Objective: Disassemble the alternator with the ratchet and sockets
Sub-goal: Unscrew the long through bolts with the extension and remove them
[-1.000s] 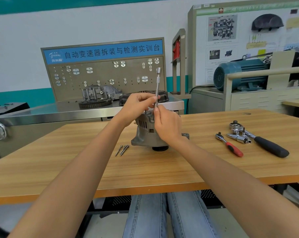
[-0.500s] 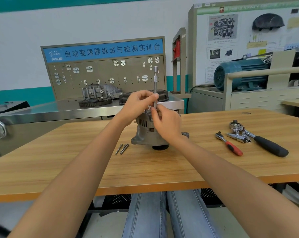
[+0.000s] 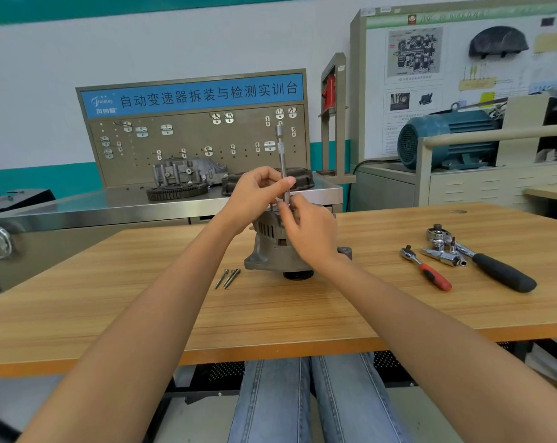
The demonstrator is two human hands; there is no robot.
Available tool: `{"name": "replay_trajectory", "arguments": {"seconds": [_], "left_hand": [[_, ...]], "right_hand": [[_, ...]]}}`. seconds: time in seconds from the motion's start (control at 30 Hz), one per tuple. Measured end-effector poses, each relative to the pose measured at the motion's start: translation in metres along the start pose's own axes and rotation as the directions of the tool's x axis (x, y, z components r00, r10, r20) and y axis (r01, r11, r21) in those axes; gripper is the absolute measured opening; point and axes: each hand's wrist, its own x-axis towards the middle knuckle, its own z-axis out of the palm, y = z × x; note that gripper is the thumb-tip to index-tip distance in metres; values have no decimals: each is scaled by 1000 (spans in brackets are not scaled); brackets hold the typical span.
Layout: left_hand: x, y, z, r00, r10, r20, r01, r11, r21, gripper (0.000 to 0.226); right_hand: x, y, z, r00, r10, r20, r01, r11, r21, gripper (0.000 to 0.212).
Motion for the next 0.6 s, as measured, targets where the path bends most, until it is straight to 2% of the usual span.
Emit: {"name": "replay_trajectory", "arguments": {"seconds": [0.17,0.23,0.4,0.6], "left_hand": [[-1,3,0,999,1,44,-1,1000,-1,10],[-1,3,-1,998,-5,56,6,1000,-14,15],[-2,4,-2,1000,-19,15,19,1000,-23,7],[-1,2,-1,1000,-15,4,15,999,-30,11]], "right_hand": [[-1,1,1,1000,-6,-16,7,999,34,30],[-1,0,0,1000,-10,-18,11,1000,27,31],[-2,-2,-1,1000,-7,-25,7,1000,20,35],[0,0,2,999,45,-14,-45,999,2,33]]}}
